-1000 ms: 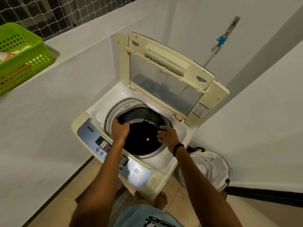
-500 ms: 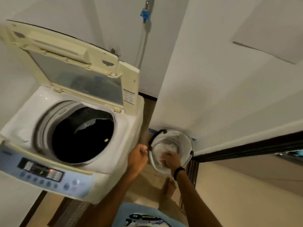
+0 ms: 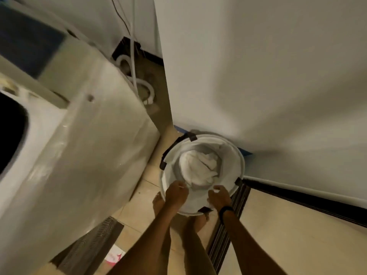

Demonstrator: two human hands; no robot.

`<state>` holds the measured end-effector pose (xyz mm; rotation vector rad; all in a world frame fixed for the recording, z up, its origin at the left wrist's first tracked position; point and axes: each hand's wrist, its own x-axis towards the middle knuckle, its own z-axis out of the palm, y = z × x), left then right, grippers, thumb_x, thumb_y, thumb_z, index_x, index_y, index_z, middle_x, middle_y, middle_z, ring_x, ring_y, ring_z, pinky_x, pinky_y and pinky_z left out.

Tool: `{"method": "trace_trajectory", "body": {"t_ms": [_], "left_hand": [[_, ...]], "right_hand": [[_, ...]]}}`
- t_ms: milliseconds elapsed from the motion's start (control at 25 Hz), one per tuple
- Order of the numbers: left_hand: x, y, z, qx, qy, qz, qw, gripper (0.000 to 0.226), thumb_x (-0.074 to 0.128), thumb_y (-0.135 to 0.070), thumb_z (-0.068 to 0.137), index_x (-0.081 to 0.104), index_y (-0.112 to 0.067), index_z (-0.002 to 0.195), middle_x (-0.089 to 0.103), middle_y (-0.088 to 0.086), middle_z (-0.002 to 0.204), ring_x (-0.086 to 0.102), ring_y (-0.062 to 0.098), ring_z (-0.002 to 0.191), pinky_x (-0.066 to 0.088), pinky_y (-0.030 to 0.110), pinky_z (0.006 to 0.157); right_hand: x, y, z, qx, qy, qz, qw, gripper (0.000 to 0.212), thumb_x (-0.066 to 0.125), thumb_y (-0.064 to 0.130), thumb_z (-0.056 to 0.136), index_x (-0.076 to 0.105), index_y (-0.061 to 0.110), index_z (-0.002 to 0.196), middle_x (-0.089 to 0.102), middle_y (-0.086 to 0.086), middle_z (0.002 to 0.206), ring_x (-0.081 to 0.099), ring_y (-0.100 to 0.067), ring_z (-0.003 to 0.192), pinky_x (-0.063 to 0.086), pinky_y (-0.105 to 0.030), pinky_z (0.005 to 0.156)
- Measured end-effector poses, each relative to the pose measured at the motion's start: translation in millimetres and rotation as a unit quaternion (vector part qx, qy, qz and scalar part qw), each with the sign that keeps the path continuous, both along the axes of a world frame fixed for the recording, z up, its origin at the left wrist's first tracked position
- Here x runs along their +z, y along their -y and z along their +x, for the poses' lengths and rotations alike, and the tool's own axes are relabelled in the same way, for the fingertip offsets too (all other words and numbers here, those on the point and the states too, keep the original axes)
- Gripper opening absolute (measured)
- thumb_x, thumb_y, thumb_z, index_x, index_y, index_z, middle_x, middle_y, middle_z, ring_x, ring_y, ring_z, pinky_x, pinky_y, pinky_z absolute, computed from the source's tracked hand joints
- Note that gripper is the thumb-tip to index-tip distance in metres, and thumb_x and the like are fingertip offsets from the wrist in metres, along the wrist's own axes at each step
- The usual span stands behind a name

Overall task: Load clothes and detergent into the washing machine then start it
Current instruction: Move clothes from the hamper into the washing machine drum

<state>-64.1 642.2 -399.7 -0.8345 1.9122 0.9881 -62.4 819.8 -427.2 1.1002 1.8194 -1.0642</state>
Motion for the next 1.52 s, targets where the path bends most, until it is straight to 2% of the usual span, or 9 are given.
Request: {"method": "trace_trajectory", "body": {"t_ms": [160,320,520,640,840,960,1080,1360,1520], "left_hand": [[-187,-40,-50,0.066,-0.042,0.030,0.997,0.034,0.045,-0.017,0.101,0.059,-0.002,0.128,0.059,0.016,0.135,0.053,0.033,0.127,0.041,0.036,0.103],[-313,-44,-63,0.213,0.045,-0.011,0.976,0.035,0.061,-0.016,0.086,0.064,0.004,0.115,0.066,0.024,0.114,0.064,0.039,0.106,0.055,0.036,0.084],[-337,-48,-39,0.323,0.080,0.135,0.933,0.035,0.046,-0.005,0.095,0.056,-0.015,0.064,0.049,0.008,0.065,0.050,0.011,0.047,0.038,0.016,0.044],[-274,-41,-21,0.313,0.090,0.122,0.938,0.017,0.055,-0.003,0.093,0.065,-0.011,0.105,0.068,0.013,0.086,0.058,0.016,0.064,0.050,0.024,0.055],[-87,-22,-1,0.071,-0.078,0.021,0.994,0.073,0.069,-0.018,0.089,0.028,-0.015,0.150,0.046,0.015,0.145,0.048,0.033,0.131,0.041,0.048,0.109],[52,-15,-7,0.000,-0.102,-0.016,0.995,0.094,0.073,-0.039,0.084,0.013,-0.025,0.155,0.029,0.012,0.153,0.039,0.030,0.138,0.039,0.046,0.111],[86,-9,5,-0.052,-0.209,-0.033,0.976,0.063,0.055,-0.053,0.090,0.038,-0.029,0.146,0.043,0.000,0.150,0.051,0.033,0.130,0.037,0.045,0.109],[343,28,18,0.276,-0.153,0.299,0.901,0.025,0.053,-0.019,0.096,0.061,-0.012,0.119,0.063,0.012,0.127,0.064,0.029,0.108,0.053,0.047,0.095],[423,89,28,0.360,-0.152,0.460,0.797,0.024,0.049,-0.019,0.100,0.067,-0.018,0.116,0.069,0.014,0.121,0.065,0.035,0.110,0.049,0.057,0.099]], "right_hand": [[-181,-13,-55,0.158,-0.002,0.054,0.986,0.078,0.059,0.027,0.095,0.015,0.009,0.156,0.032,-0.020,0.155,0.039,-0.038,0.138,0.036,-0.038,0.111],[-334,-23,-80,0.278,0.007,0.165,0.946,0.094,0.061,0.034,0.093,-0.008,0.025,0.157,-0.001,-0.023,0.162,0.022,-0.042,0.145,0.030,-0.044,0.116],[-383,-35,-77,0.260,-0.027,0.146,0.954,0.052,0.041,0.029,0.104,0.030,0.015,0.152,0.035,-0.019,0.154,0.039,-0.034,0.137,0.030,-0.037,0.114],[-299,-4,-61,0.228,-0.074,0.109,0.965,0.048,0.050,0.030,0.098,0.050,0.004,0.139,0.051,-0.019,0.143,0.048,-0.034,0.130,0.037,-0.034,0.106],[-12,35,-29,0.157,-0.313,0.082,0.933,0.037,0.054,0.038,0.079,0.071,0.008,0.090,0.070,-0.008,0.085,0.067,-0.006,0.083,0.044,-0.013,0.071],[185,46,0,0.045,-0.382,-0.061,0.921,0.023,0.059,0.029,0.073,0.060,0.006,0.073,0.057,0.000,0.068,0.058,0.003,0.059,0.039,-0.004,0.053],[314,46,25,0.012,-0.422,-0.153,0.893,0.031,0.058,0.027,0.068,0.056,-0.003,0.063,0.054,-0.011,0.061,0.054,-0.017,0.053,0.043,-0.025,0.049],[481,57,36,-0.025,-0.484,-0.226,0.845,0.011,0.058,0.013,0.067,0.060,0.003,0.066,0.057,-0.005,0.064,0.052,-0.023,0.062,0.040,-0.025,0.051],[487,91,40,0.192,-0.439,0.039,0.877,0.063,0.062,0.068,0.075,0.058,0.026,0.122,0.066,0.001,0.115,0.061,-0.024,0.109,0.054,-0.041,0.084]]}}
